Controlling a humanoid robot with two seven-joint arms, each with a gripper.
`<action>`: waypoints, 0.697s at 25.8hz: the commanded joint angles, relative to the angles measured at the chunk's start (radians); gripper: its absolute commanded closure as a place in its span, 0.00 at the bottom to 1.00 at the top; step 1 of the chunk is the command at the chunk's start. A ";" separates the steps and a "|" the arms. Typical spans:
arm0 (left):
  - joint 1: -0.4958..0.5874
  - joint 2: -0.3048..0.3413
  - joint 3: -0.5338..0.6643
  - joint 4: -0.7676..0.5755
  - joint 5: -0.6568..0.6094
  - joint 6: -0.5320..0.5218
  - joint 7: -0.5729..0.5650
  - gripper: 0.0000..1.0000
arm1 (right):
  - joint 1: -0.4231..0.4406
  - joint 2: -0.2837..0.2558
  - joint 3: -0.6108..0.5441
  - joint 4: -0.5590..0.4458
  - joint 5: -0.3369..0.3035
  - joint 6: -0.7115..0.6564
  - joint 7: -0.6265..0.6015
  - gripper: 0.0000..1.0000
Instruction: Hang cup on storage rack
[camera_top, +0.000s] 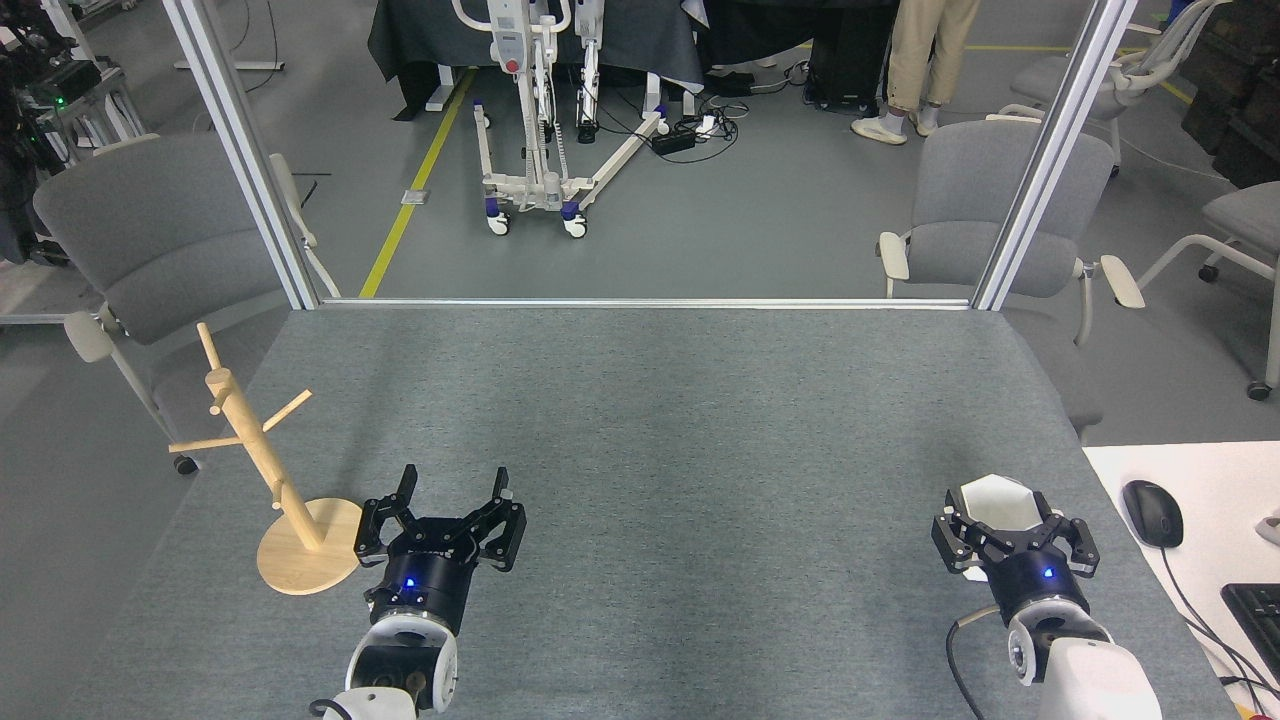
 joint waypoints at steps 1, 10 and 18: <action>0.000 -0.001 -0.001 -0.001 0.000 -0.001 -0.001 0.01 | 0.005 0.000 0.000 0.000 0.003 -0.002 0.000 0.04; 0.002 -0.004 -0.003 -0.005 0.000 0.002 -0.001 0.01 | 0.006 0.000 0.000 0.002 0.004 -0.001 0.000 0.04; 0.005 -0.004 -0.001 -0.007 0.000 0.002 -0.001 0.01 | 0.005 0.002 0.000 0.003 0.004 0.002 -0.006 0.38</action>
